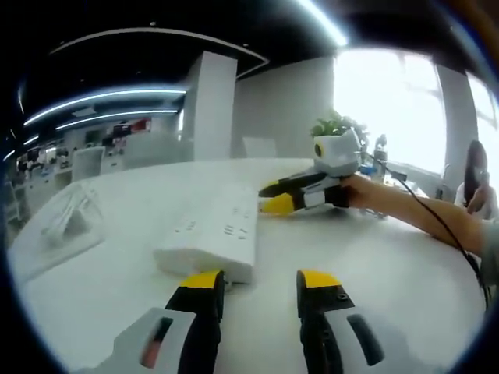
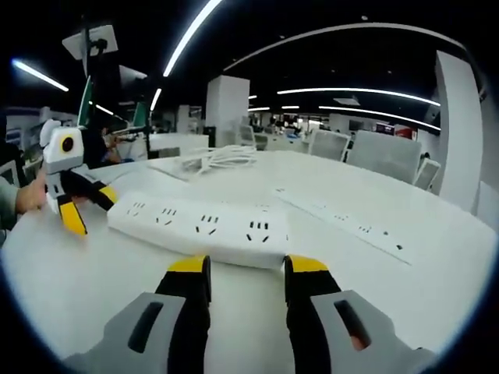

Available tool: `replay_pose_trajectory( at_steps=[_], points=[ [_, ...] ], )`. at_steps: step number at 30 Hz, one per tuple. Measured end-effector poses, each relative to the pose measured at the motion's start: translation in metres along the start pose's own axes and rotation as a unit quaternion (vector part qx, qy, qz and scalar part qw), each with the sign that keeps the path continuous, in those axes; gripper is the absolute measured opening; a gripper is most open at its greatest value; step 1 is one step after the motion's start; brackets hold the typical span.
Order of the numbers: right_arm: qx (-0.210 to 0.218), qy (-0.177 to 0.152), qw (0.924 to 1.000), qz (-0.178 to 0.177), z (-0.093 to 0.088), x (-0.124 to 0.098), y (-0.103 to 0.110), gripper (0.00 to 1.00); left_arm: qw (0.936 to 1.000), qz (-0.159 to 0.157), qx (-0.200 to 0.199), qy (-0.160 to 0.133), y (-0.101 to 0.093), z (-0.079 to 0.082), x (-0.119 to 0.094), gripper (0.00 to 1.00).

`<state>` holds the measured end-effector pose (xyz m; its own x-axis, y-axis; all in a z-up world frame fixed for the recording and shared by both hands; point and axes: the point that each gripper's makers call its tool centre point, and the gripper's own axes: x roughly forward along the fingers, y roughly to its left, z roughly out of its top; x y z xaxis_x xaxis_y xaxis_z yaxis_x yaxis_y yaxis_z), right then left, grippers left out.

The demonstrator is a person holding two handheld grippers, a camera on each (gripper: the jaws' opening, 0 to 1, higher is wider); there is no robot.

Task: Straighten the power strip on the desk, plug the charger into it

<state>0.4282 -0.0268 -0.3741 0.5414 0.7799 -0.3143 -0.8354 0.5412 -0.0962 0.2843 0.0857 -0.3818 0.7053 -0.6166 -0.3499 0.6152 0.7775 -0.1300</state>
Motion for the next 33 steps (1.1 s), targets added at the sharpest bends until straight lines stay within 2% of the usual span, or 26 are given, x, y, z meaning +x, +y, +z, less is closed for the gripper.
replay_pose_trajectory(
  at_steps=[12,22,33],
  points=[
    [0.013,-0.003,0.9999,0.001,-0.002,-0.007,0.004,0.36,0.9999,-0.001,0.01,0.008,0.0,-0.002,-0.003,0.37],
    [0.009,0.007,0.9999,-0.006,-0.005,-0.015,0.014,0.4,0.9997,-0.007,0.017,0.017,-0.002,-0.004,-0.005,0.35],
    [0.029,0.003,0.9994,-0.017,-0.009,-0.025,0.02,0.38,0.9993,-0.017,0.028,0.019,-0.004,-0.007,-0.007,0.34]
  ],
)
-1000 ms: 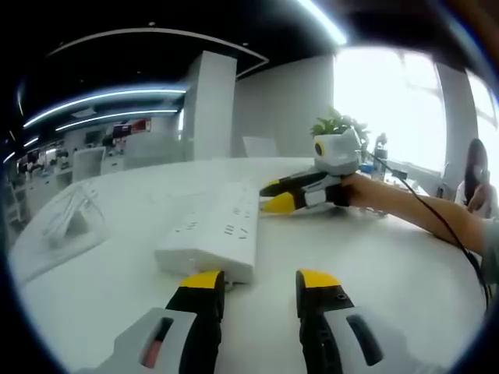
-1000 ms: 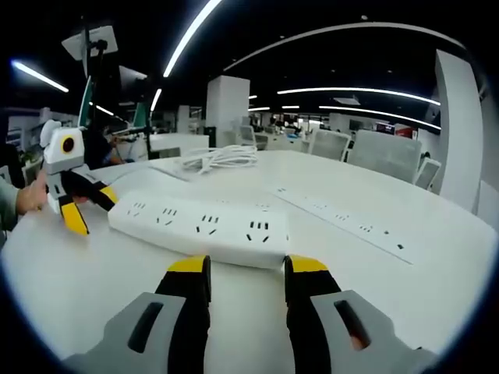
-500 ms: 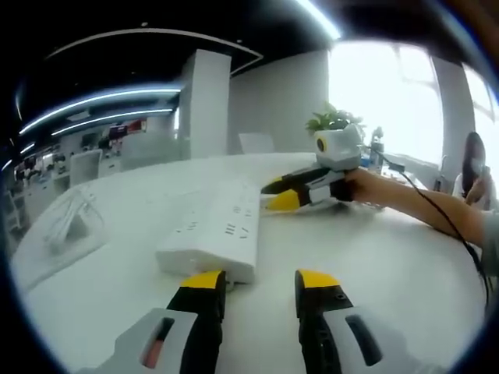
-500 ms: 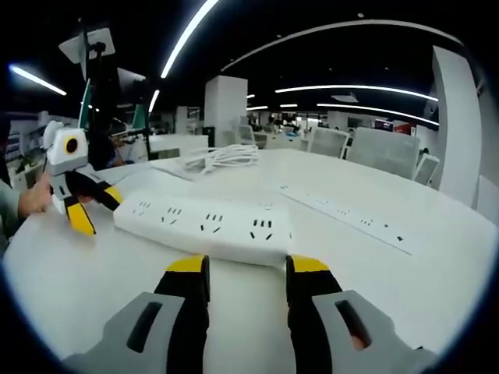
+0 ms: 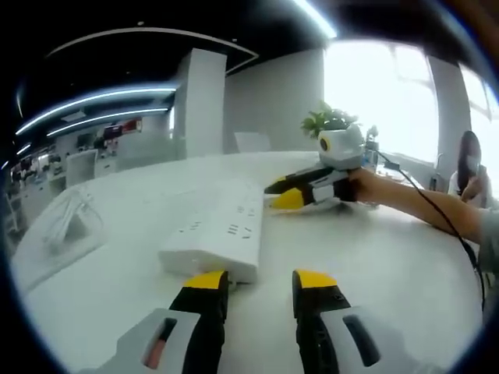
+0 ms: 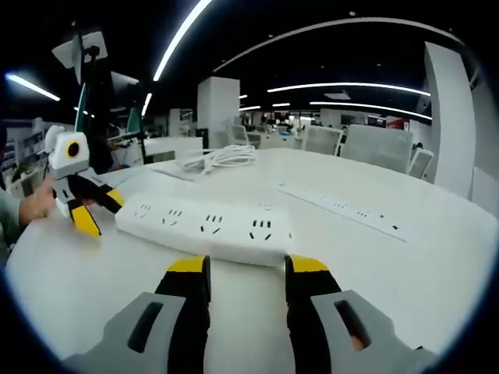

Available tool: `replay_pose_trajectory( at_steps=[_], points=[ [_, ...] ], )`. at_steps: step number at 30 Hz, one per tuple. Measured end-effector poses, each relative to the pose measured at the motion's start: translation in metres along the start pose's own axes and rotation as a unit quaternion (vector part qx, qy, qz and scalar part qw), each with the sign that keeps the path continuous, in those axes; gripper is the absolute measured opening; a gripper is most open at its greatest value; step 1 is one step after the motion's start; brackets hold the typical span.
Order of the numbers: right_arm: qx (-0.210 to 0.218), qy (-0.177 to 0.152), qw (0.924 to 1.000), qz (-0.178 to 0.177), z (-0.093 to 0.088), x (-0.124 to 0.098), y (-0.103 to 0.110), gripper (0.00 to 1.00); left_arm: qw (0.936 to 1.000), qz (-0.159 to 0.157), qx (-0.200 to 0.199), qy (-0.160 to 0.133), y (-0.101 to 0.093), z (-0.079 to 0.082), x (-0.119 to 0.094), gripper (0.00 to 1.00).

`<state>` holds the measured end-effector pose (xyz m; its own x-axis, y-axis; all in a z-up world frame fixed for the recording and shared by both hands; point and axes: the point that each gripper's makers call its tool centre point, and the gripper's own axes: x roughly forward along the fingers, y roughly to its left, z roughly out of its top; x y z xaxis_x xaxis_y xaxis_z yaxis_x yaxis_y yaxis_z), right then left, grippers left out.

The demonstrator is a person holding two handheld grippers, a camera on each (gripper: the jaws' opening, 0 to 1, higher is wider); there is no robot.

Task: Straighten the power strip on the desk, plug the charger into it

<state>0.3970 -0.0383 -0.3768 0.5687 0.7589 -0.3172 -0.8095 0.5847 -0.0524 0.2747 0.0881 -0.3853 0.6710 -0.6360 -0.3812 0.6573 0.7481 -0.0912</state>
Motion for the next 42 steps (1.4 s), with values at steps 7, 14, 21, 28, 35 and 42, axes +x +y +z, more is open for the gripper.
replay_pose_trajectory(
  at_steps=[7,14,21,28,35,42],
  points=[
    [-0.006,0.005,0.9999,-0.008,-0.001,-0.004,0.004,0.38,1.0,0.0,0.008,0.002,0.0,-0.001,-0.002,0.33],
    [0.012,-0.001,0.9998,-0.016,-0.001,-0.01,0.011,0.38,1.0,-0.001,0.006,0.003,0.0,-0.001,-0.005,0.33],
    [0.001,0.017,0.9996,-0.024,-0.003,-0.019,0.02,0.38,0.9997,0.0,0.023,0.009,0.006,0.0,-0.011,0.34],
    [0.006,0.018,0.9993,-0.031,-0.006,-0.032,0.032,0.37,0.9995,0.0,0.029,0.009,0.004,-0.002,-0.016,0.34],
    [0.015,0.01,0.9993,-0.034,-0.006,-0.039,0.035,0.36,0.9992,0.005,0.039,0.012,0.004,-0.003,-0.018,0.35],
    [0.003,0.02,0.9991,-0.036,-0.008,-0.041,0.038,0.34,0.9994,0.002,0.032,0.013,0.008,-0.001,-0.017,0.36]
  ],
)
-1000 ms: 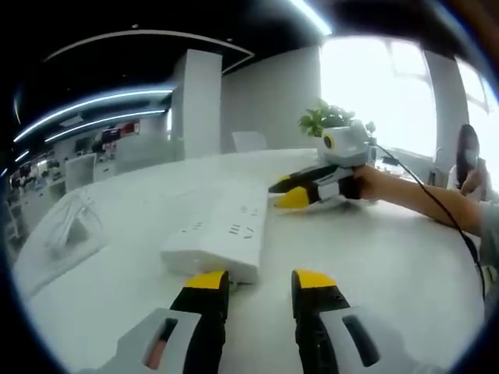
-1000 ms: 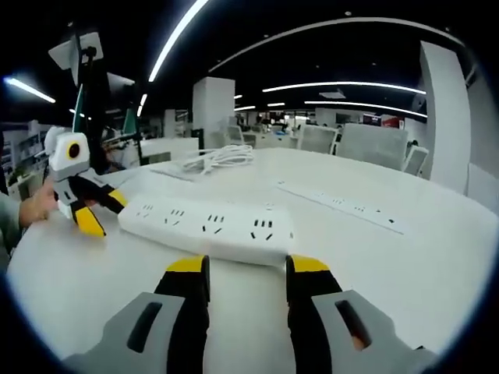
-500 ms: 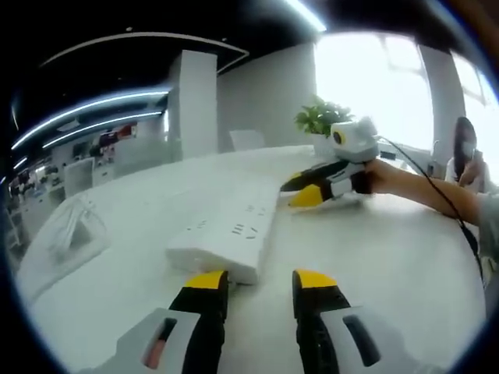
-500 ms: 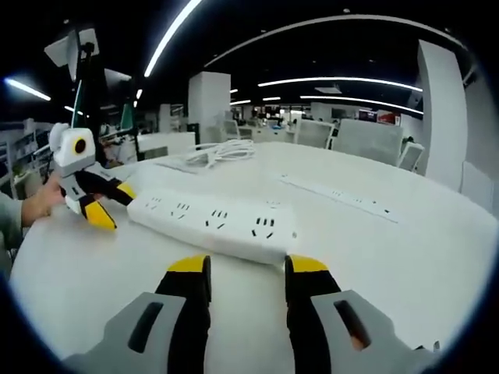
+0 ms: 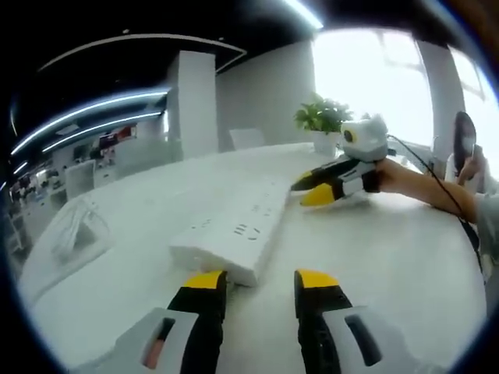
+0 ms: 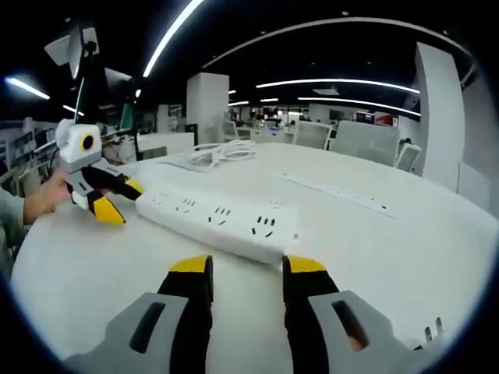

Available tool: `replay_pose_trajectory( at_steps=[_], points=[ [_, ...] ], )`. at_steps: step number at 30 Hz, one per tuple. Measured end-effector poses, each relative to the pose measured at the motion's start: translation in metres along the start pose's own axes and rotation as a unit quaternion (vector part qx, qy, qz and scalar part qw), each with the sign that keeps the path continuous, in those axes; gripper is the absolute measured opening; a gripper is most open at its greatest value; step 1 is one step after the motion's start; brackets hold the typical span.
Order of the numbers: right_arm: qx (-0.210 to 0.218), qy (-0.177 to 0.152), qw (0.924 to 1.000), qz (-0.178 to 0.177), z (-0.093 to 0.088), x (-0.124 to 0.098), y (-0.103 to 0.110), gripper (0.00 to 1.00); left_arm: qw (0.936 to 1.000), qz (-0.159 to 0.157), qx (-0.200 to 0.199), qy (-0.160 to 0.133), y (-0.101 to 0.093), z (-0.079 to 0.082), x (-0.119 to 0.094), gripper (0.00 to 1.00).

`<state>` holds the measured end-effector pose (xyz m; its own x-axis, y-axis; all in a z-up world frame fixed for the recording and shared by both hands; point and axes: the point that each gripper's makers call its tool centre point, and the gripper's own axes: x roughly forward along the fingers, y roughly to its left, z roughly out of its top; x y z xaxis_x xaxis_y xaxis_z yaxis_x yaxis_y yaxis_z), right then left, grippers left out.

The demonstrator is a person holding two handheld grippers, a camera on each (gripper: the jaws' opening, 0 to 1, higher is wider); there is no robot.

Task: Straighten the power strip on the desk, plug the charger into it

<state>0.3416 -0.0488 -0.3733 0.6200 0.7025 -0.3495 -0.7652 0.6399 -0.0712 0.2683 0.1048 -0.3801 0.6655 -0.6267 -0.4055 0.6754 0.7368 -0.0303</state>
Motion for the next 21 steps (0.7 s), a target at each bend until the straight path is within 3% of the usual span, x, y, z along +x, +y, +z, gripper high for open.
replay_pose_trajectory(
  at_steps=[21],
  points=[
    [-0.013,0.024,0.9996,0.003,-0.003,-0.0058,0.0056,0.33,0.9994,-0.031,-0.014,-0.004,0.0064,-0.0017,-0.0026,0.31]
  ],
)
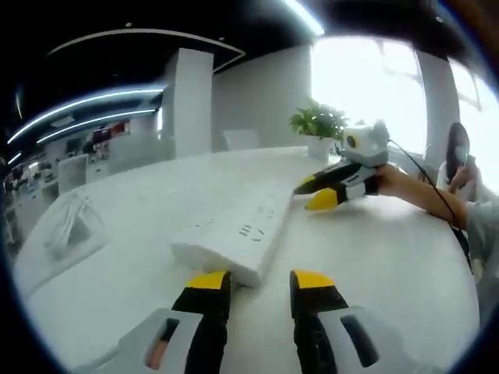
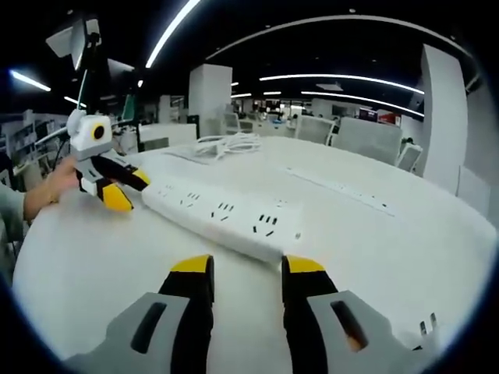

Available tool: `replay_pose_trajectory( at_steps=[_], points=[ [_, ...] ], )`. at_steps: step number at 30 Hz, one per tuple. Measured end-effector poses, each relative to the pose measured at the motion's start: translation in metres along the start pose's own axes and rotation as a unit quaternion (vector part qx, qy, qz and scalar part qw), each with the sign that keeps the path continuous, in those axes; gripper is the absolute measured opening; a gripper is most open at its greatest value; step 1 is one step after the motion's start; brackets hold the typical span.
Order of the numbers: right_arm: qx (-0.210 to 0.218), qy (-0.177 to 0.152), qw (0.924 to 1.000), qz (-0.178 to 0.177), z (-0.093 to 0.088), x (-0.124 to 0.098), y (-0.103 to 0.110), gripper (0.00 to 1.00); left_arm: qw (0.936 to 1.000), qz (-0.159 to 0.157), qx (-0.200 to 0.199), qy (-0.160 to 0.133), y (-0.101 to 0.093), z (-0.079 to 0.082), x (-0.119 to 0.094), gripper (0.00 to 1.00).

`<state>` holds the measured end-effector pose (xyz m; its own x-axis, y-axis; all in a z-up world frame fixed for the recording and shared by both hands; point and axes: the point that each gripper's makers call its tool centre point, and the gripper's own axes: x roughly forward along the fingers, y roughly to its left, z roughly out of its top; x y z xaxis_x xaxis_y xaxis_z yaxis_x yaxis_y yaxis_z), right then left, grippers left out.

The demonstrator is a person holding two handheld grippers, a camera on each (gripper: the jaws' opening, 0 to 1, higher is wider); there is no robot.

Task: Straighten the power strip on the desk, plug the charger into it

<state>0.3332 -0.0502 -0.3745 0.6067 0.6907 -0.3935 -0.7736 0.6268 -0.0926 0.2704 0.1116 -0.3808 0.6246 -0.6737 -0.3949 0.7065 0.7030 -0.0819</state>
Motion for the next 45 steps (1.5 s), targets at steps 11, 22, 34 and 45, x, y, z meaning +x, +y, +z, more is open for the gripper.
replay_pose_trajectory(
  at_steps=[11,22,34,45],
  points=[
    [-0.007,0.015,0.9999,0.002,-0.003,-0.006,0.003,0.3,0.9999,-0.008,0.003,0.008,-0.003,-0.001,-0.002,0.32],
    [-0.028,0.033,0.999,0.009,-0.005,-0.011,0.006,0.28,0.9994,-0.025,0.015,0.019,-0.005,-0.001,-0.005,0.32],
    [-0.022,0.034,0.9991,0.01,-0.006,-0.014,0.005,0.24,0.9991,-0.039,-0.012,0.012,-0.007,-0.002,-0.008,0.3],
    [0.001,0.025,0.9996,0.011,-0.007,-0.013,0.001,0.22,0.9991,-0.028,-0.029,0.011,-0.007,-0.002,-0.008,0.28]
  ],
)
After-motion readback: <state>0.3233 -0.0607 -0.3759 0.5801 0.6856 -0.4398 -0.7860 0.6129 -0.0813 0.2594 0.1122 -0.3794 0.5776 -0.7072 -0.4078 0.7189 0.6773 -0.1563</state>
